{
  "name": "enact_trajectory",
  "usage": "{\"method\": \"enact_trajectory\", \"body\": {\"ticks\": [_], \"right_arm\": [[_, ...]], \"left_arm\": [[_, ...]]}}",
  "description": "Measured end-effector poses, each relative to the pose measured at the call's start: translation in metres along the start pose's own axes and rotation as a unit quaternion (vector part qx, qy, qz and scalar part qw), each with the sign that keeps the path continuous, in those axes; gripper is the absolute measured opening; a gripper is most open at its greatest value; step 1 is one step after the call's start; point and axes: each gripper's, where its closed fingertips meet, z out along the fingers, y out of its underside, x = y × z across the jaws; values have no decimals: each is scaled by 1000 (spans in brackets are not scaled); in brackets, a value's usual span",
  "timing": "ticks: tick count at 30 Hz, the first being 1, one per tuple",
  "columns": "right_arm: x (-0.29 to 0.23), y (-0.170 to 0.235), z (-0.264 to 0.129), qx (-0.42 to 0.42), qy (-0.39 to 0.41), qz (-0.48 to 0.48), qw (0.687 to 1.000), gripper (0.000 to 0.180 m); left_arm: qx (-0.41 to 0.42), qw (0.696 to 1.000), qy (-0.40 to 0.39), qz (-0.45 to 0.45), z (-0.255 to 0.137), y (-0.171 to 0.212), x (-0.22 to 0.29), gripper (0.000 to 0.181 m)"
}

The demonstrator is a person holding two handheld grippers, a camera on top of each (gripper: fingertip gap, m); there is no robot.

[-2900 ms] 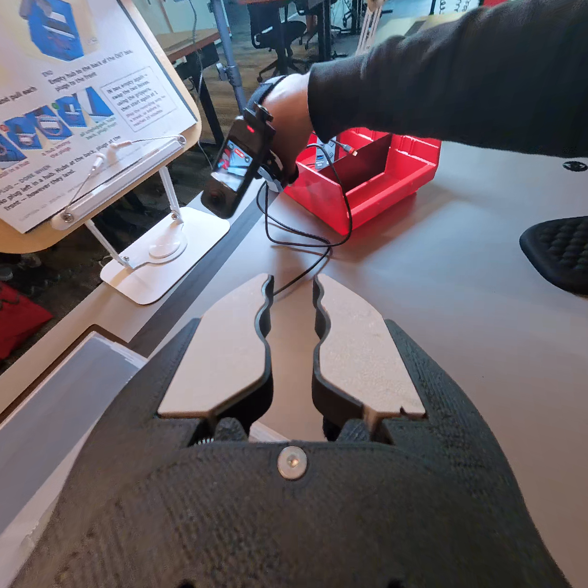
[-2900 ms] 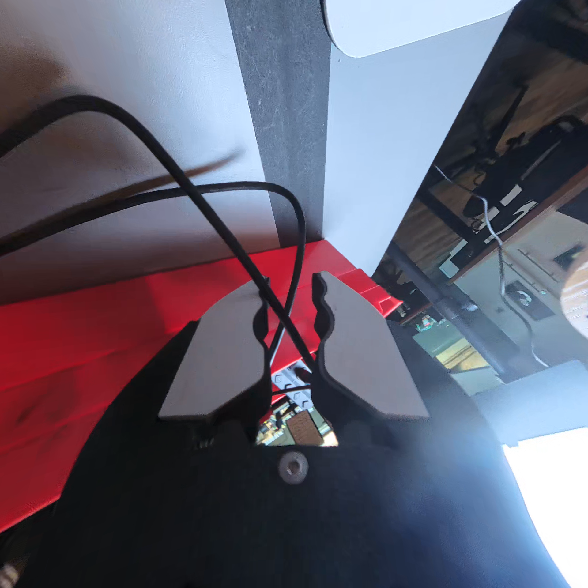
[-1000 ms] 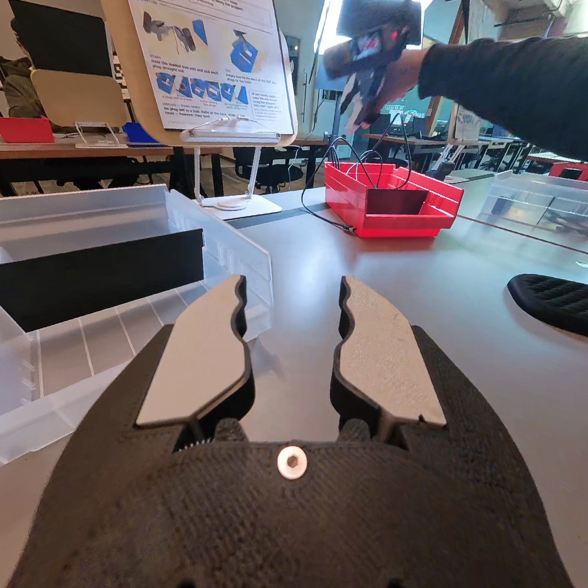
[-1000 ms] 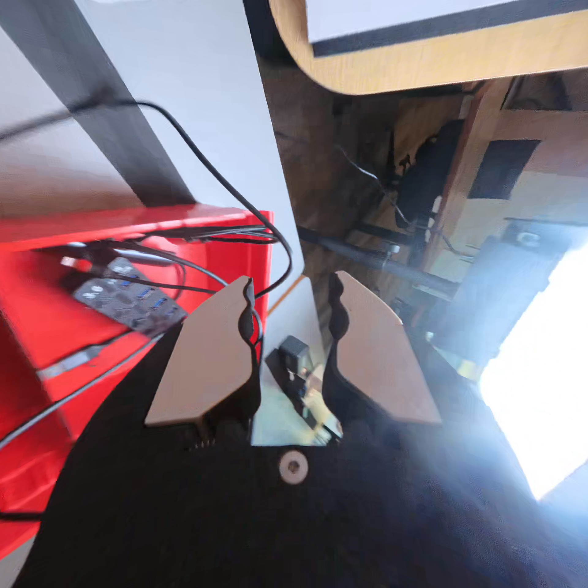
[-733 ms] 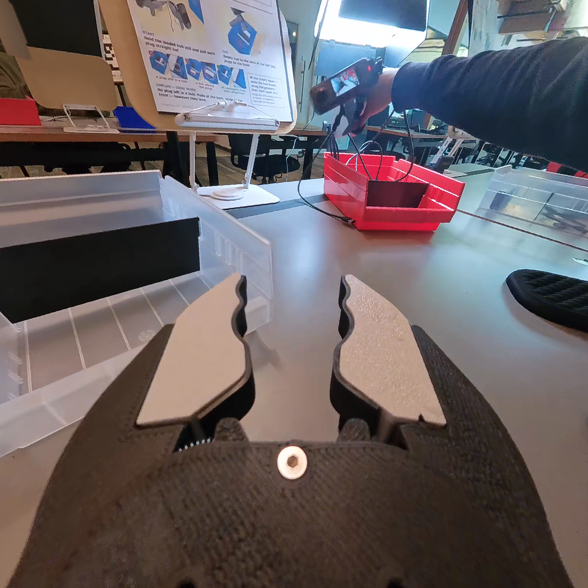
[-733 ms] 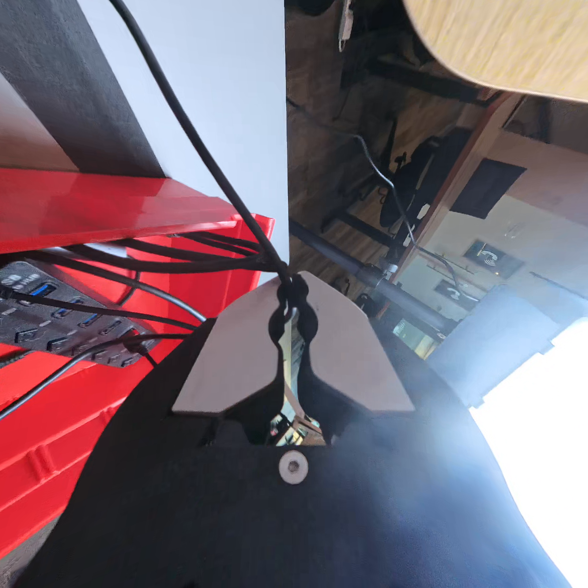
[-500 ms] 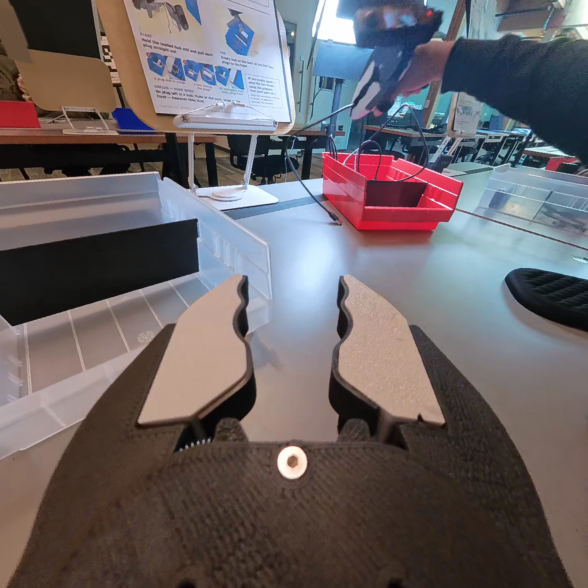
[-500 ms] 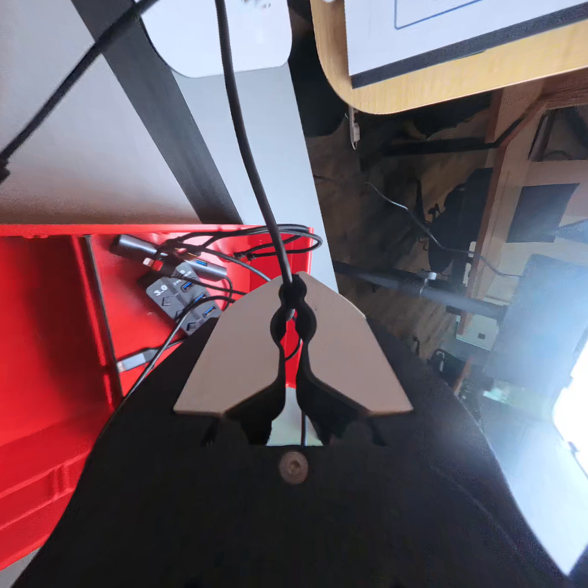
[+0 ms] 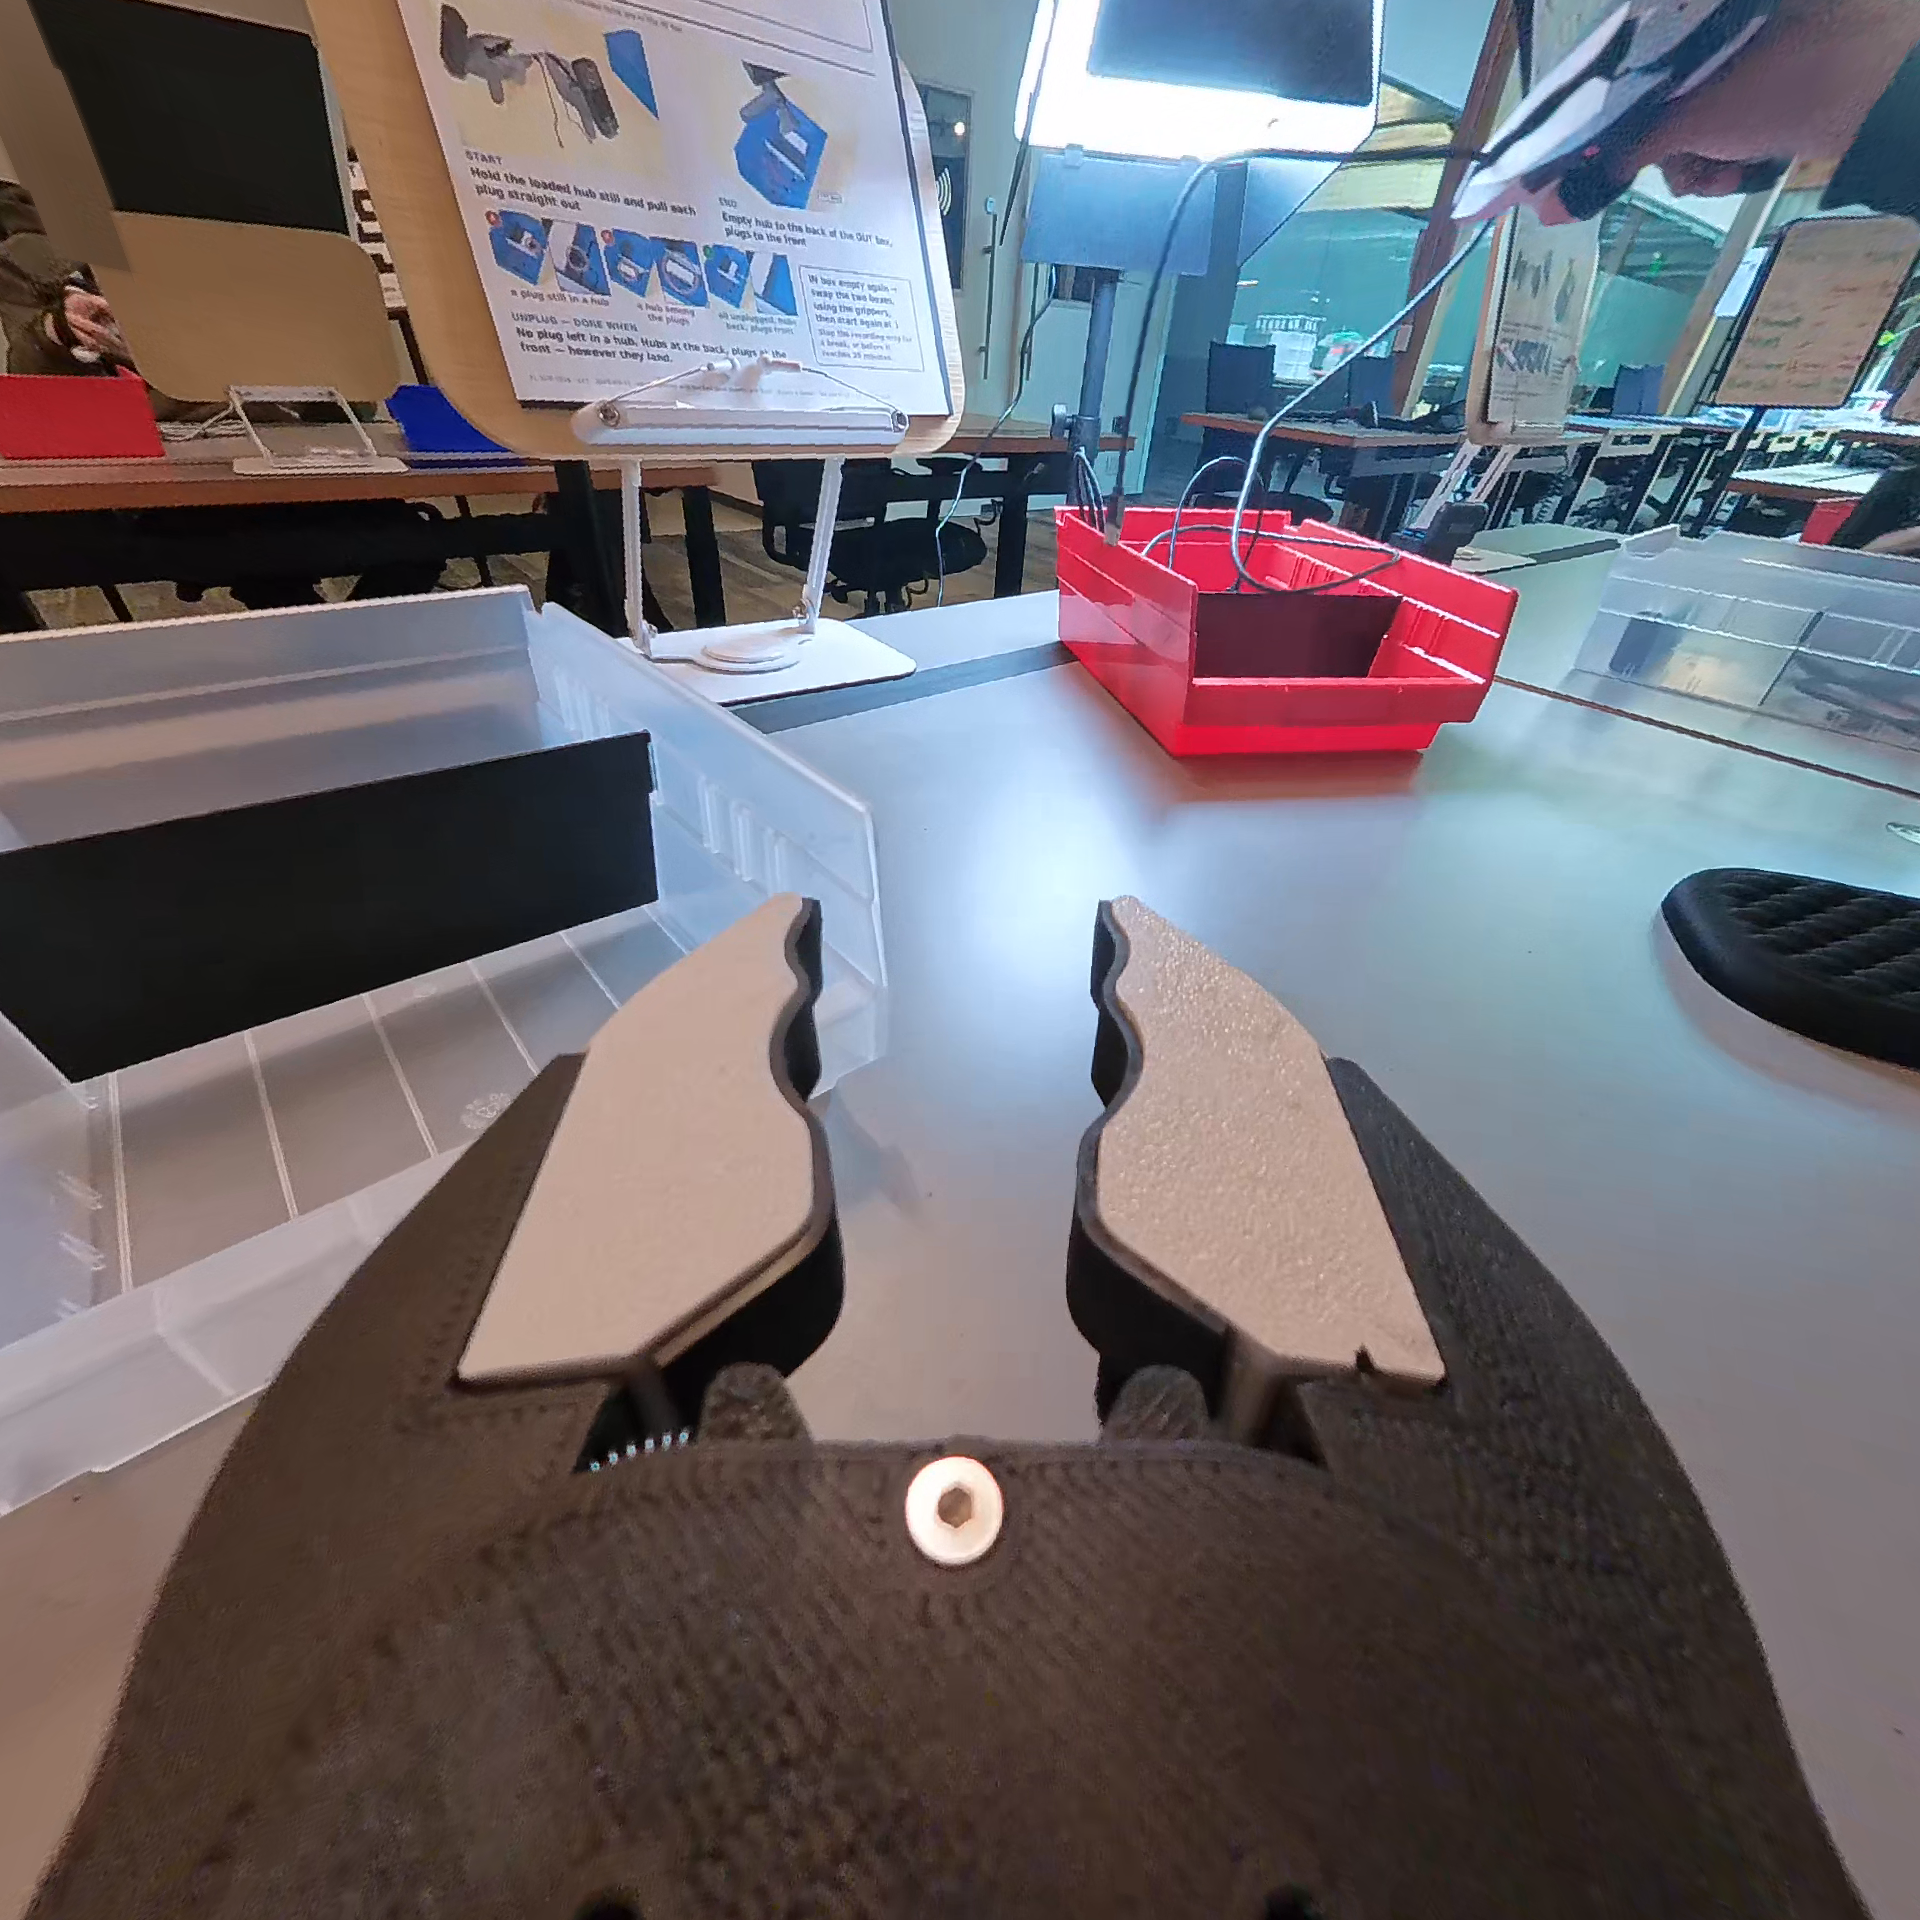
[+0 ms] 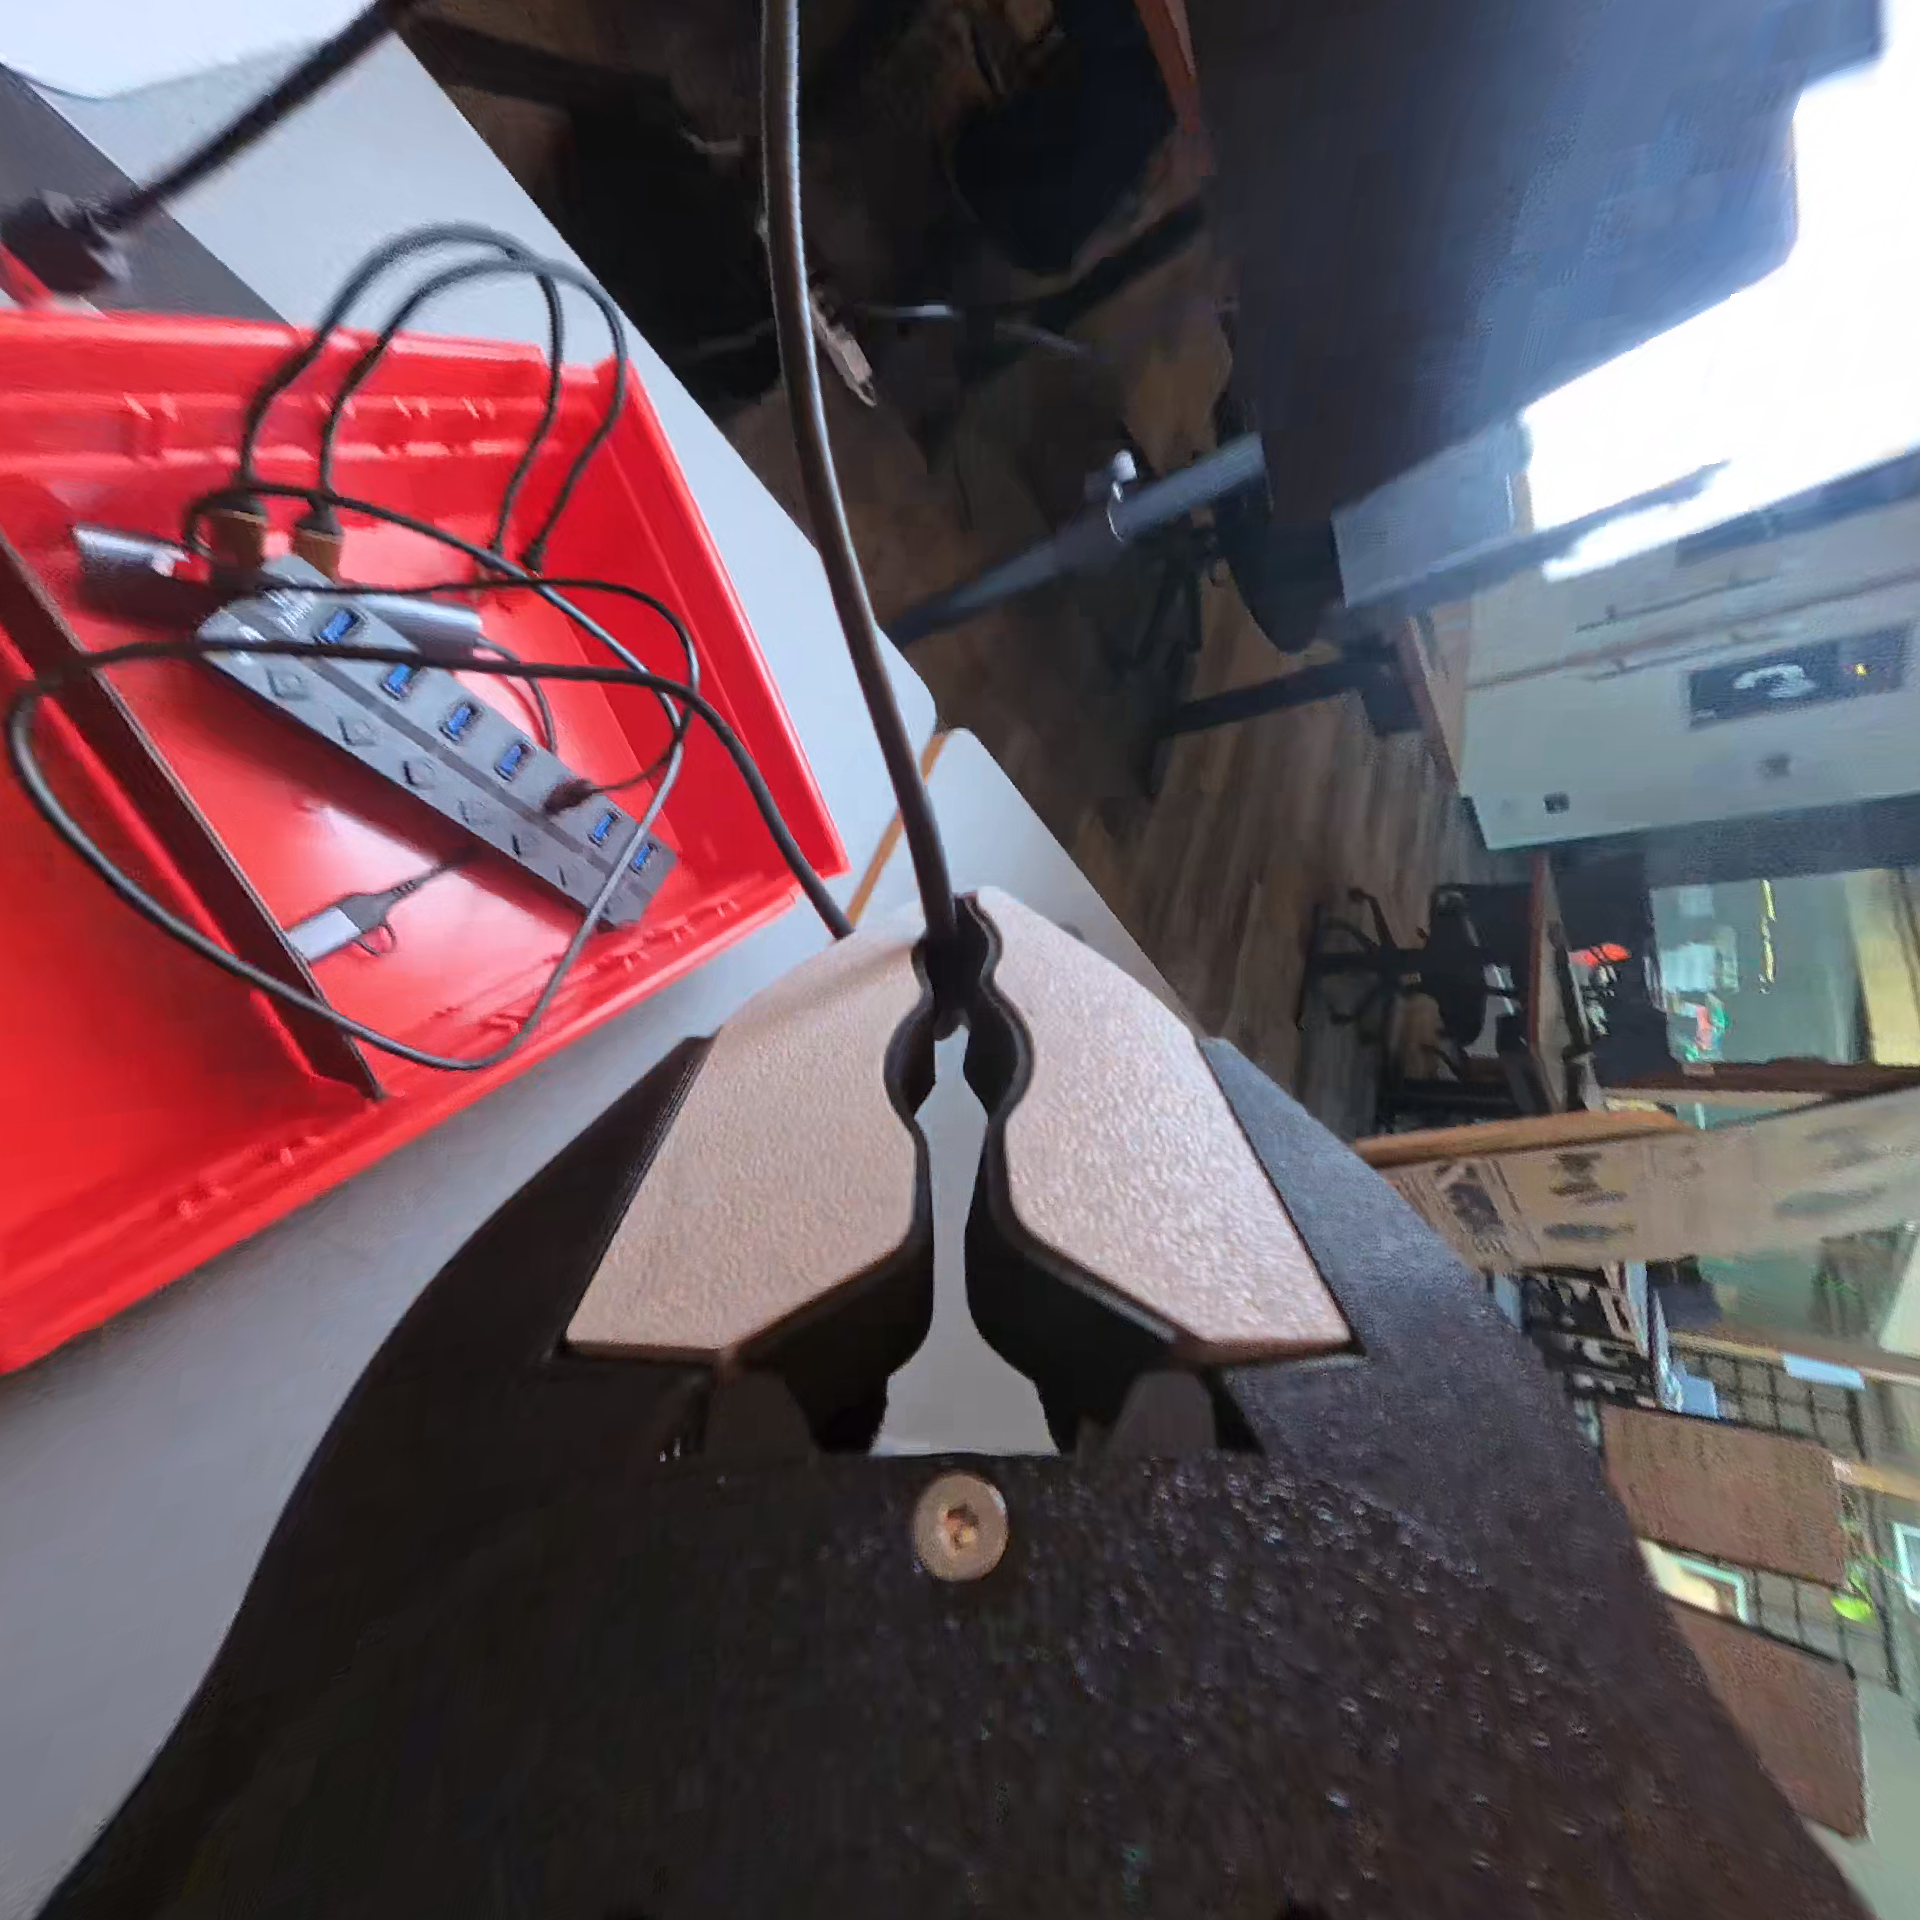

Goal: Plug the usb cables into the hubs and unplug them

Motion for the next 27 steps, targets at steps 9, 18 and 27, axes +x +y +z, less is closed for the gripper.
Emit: {"method": "enact_trajectory", "body": {"ticks": [9, 18, 27], "right_arm": [[7, 48, 9, -80, 60, -1, 995, 0], [-87, 20, 87, -88, -31, -67, 993, 0], [-175, 24, 129, -72, -151, 32, 985, 2]], "left_arm": [[-14, 1000, -3, 9, 3, 5, 1, 49], [-17, 1000, -3, 6, 4, 7, 0, 49], [-14, 1000, -3, -12, 3, 7, -4, 49]]}}
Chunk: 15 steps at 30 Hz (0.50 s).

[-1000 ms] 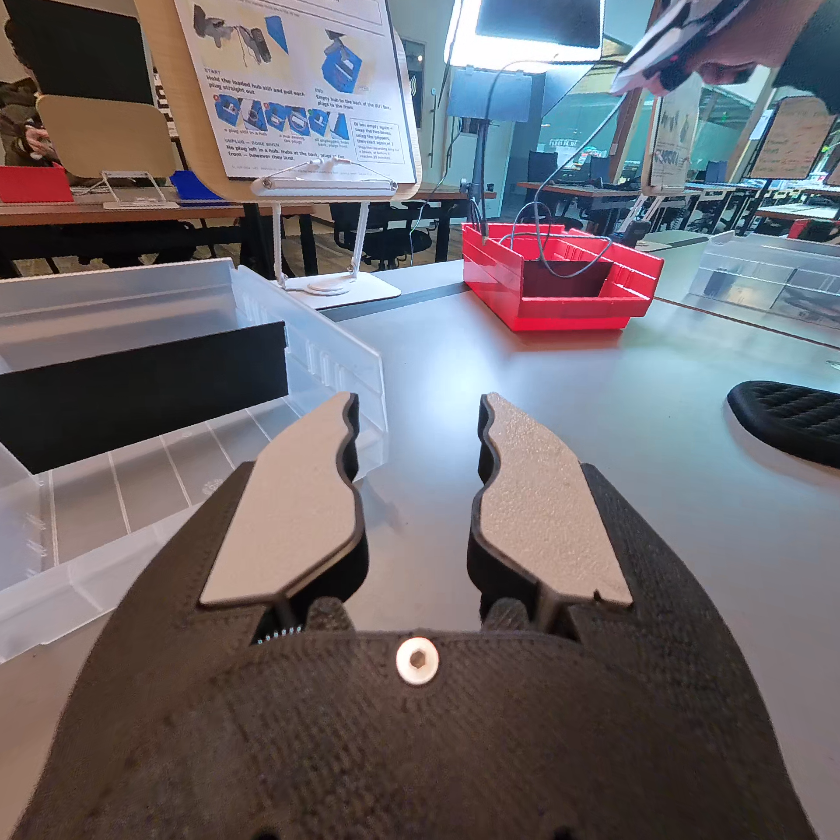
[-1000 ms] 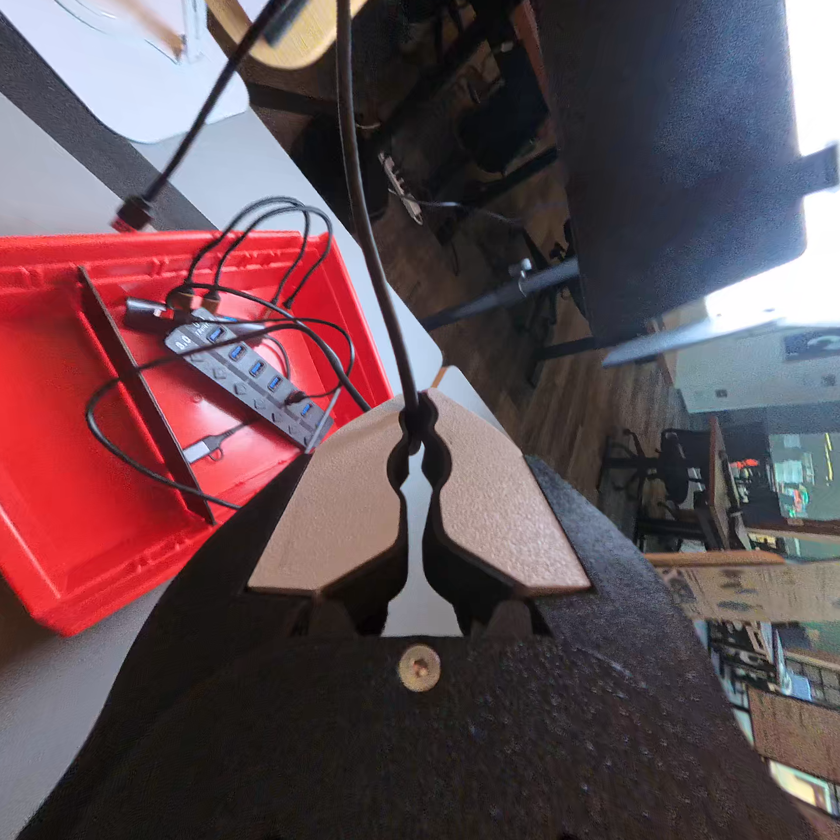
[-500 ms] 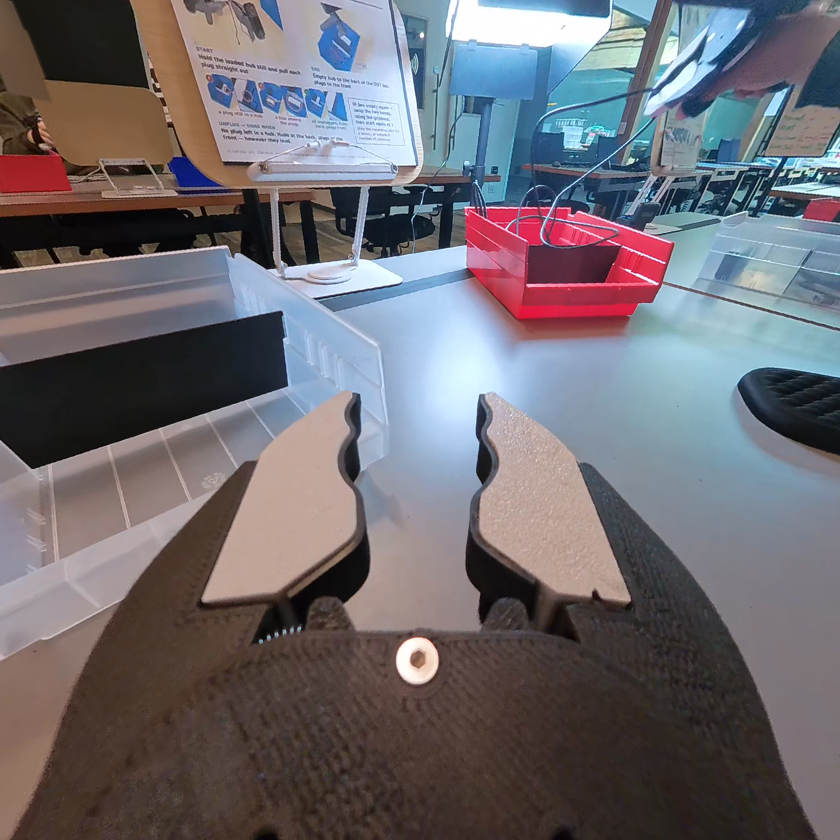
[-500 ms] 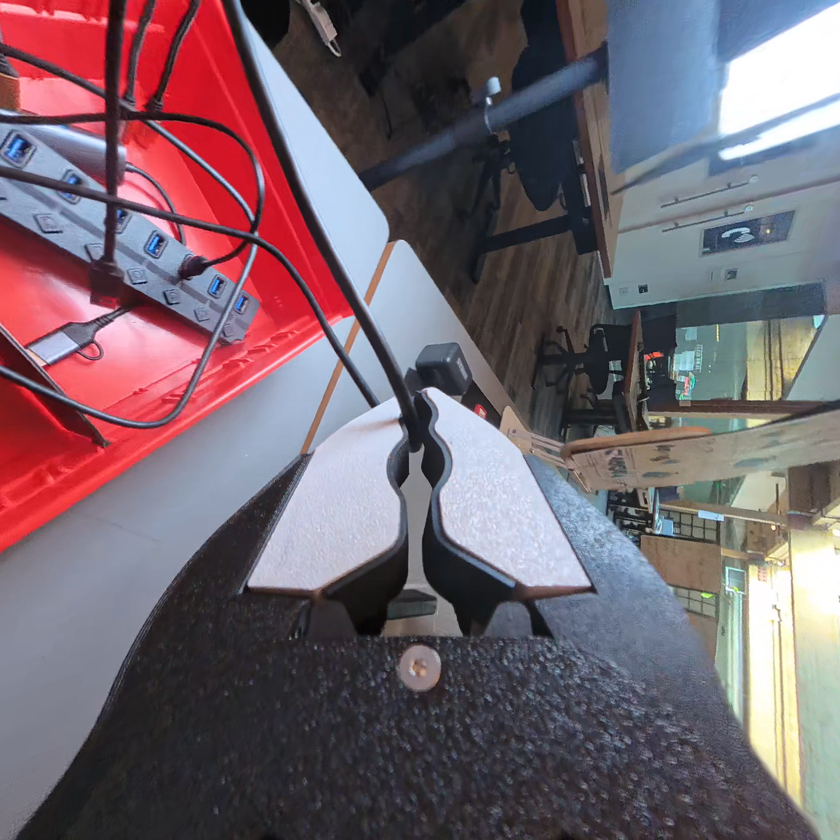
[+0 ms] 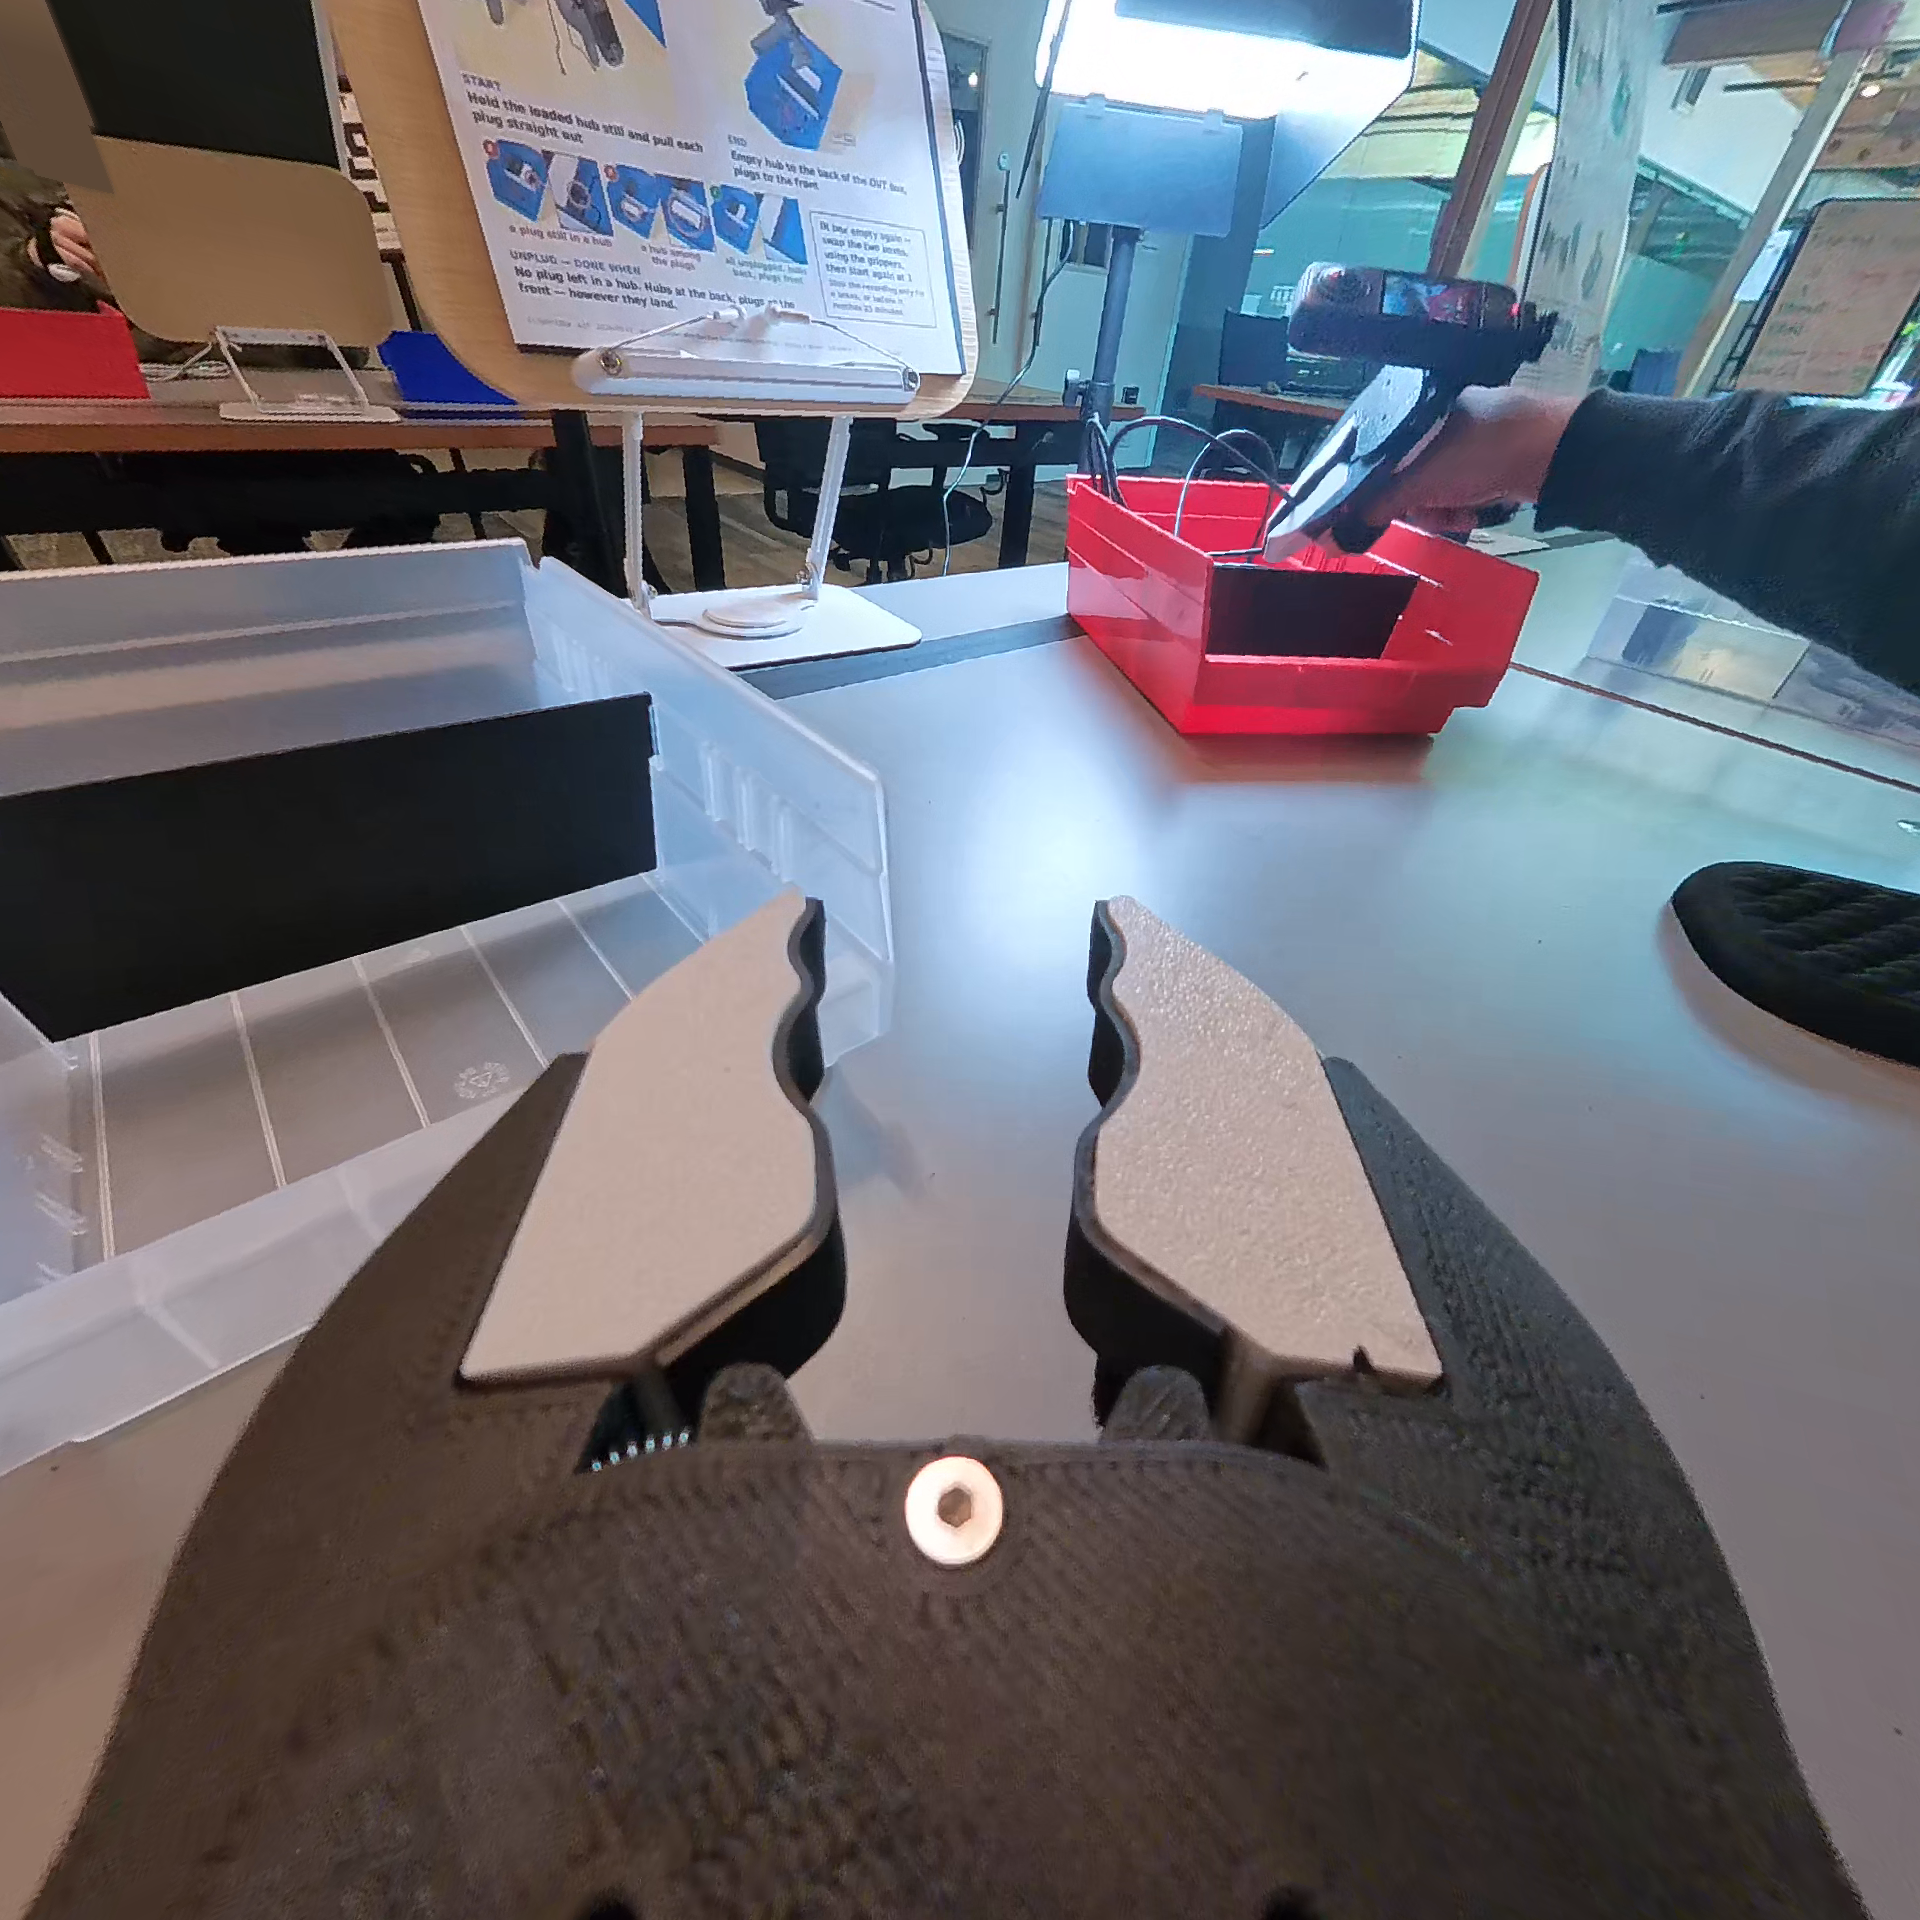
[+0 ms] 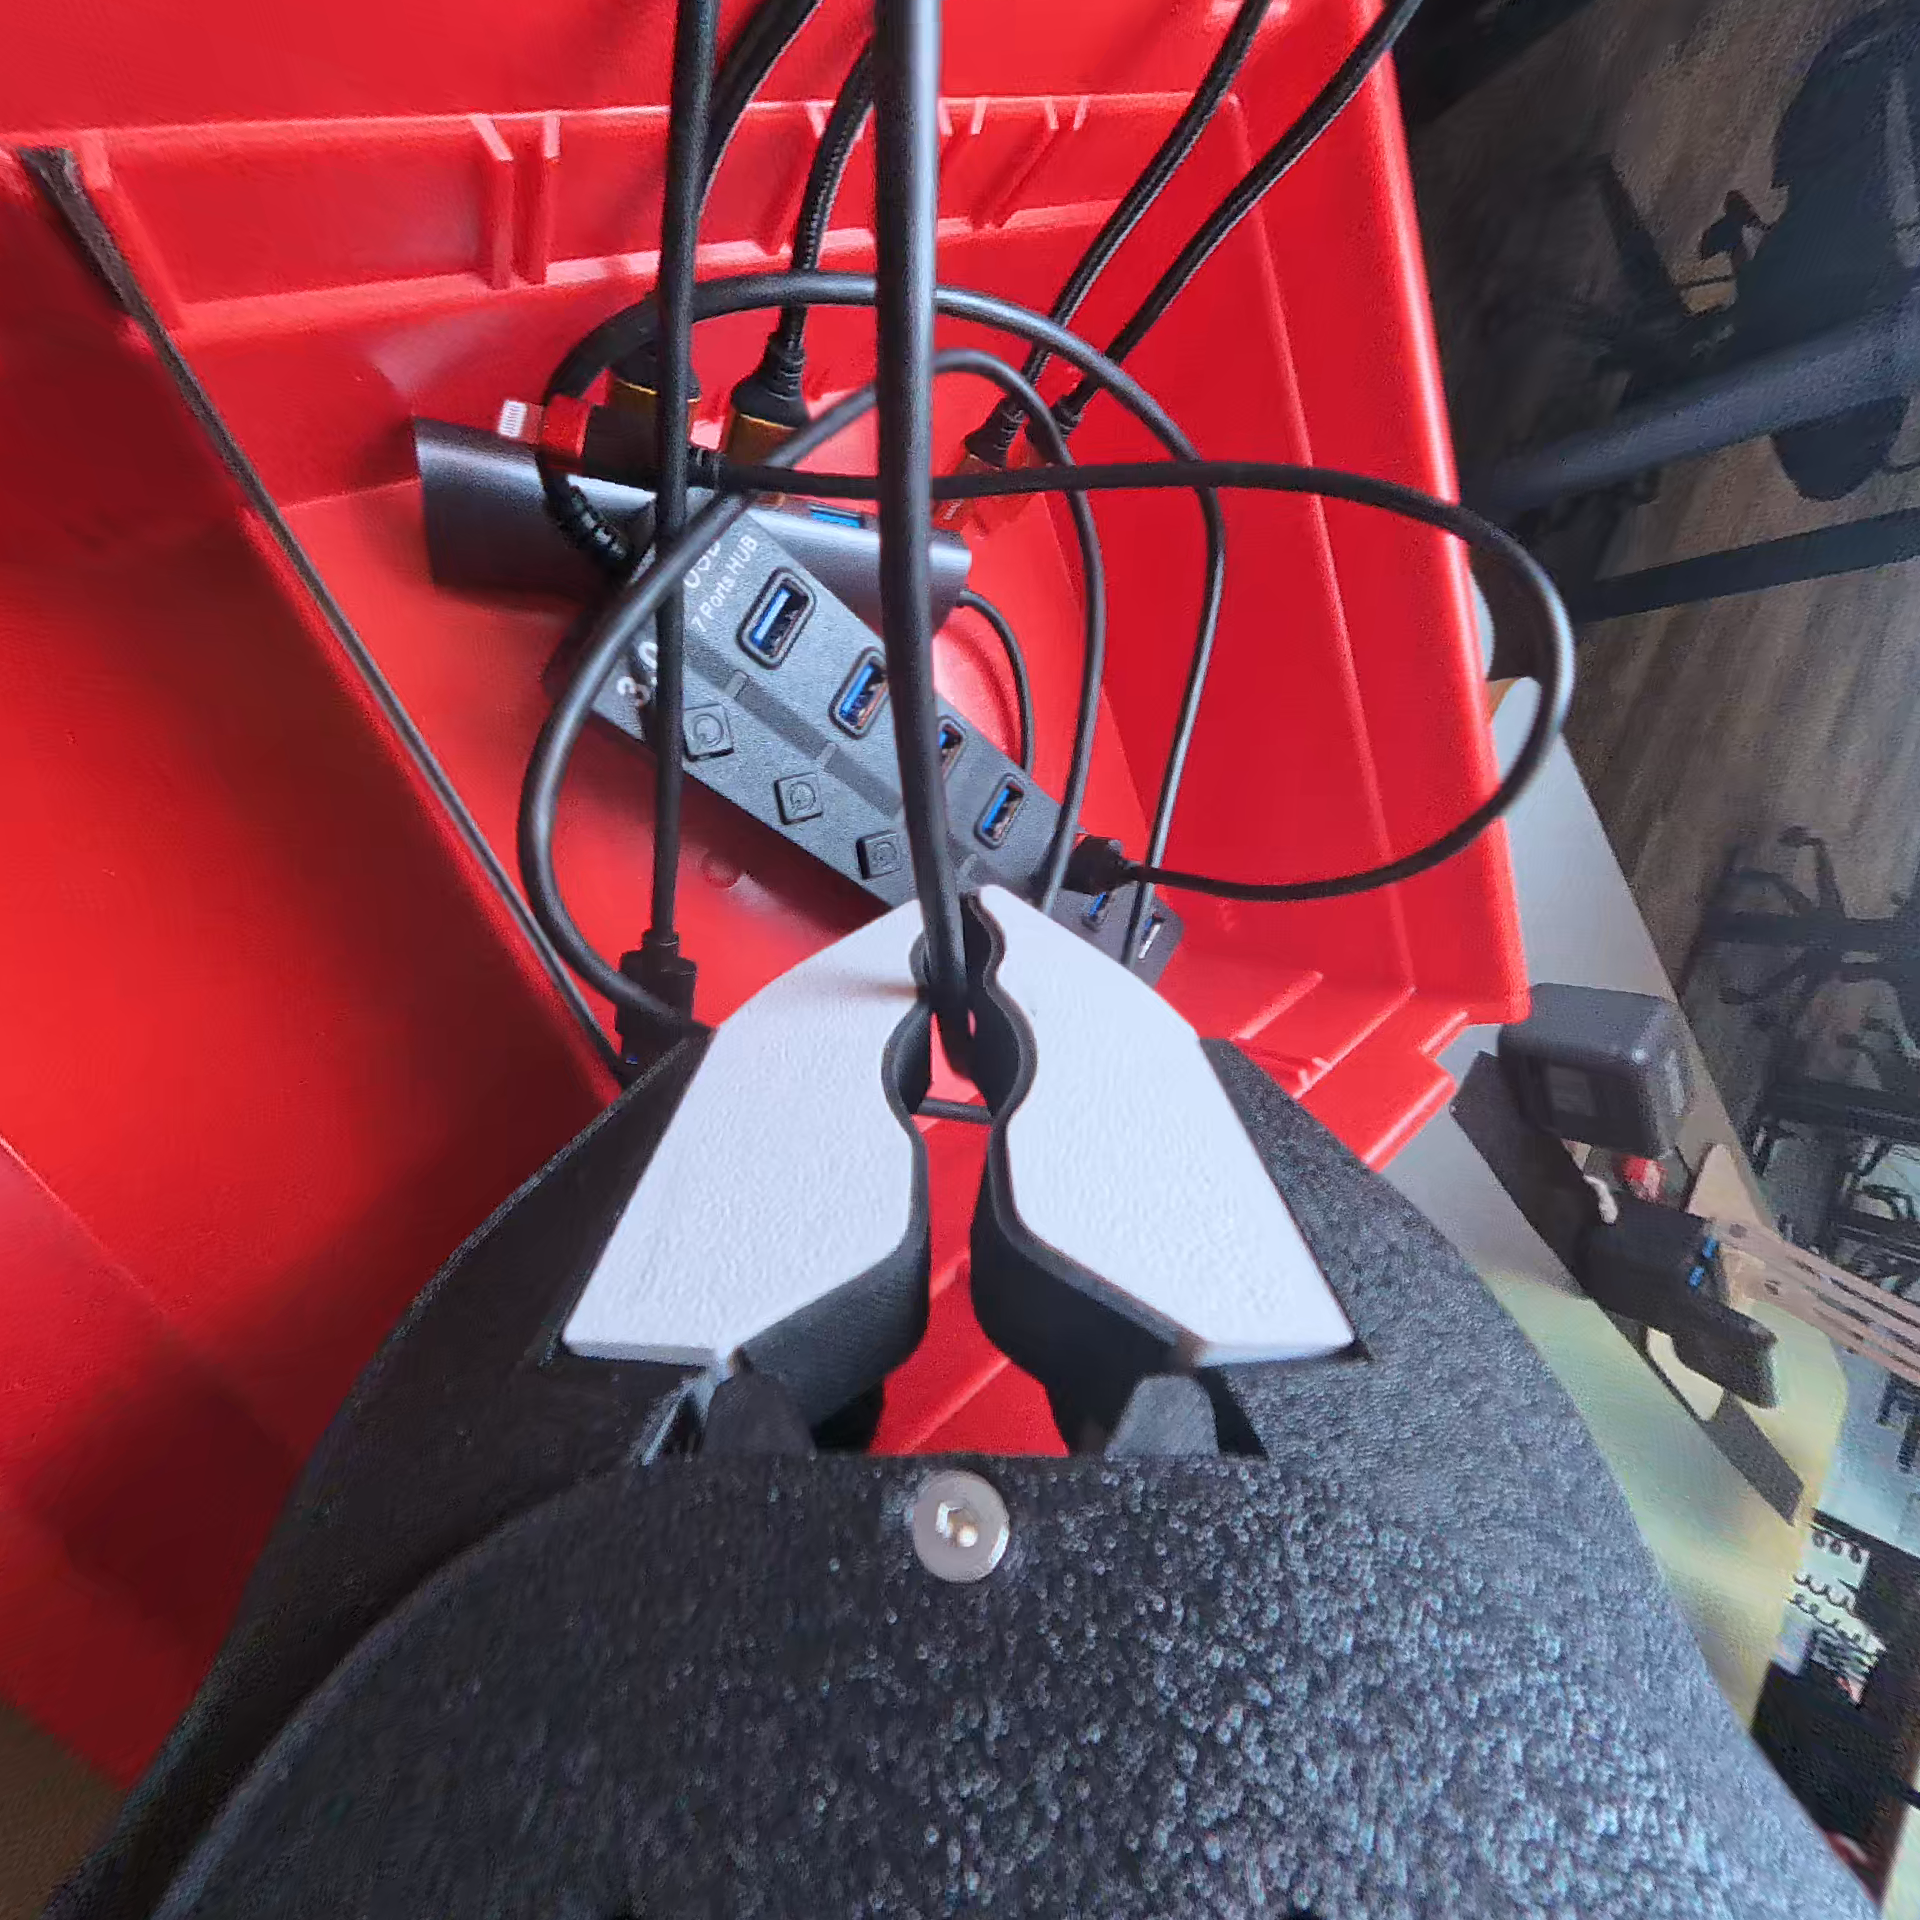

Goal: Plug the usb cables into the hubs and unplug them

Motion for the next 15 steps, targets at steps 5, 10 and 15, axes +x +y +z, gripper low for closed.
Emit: {"method": "enact_trajectory", "body": {"ticks": [5, 10, 15], "right_arm": [[-8, 1, -10, 8, 19, 22, 1000, 27], [-3, -7, -44, 60, 24, 78, 995, 53], [-27, -11, -85, 121, 3, 100, 988, 63]], "left_arm": [[-1, 1000, 0, 3, 0, 0, 1, 49], [3, 1000, 1, 5, -1, -2, 2, 48], [7, 1000, 2, 11, -2, -3, 3, 48]]}}
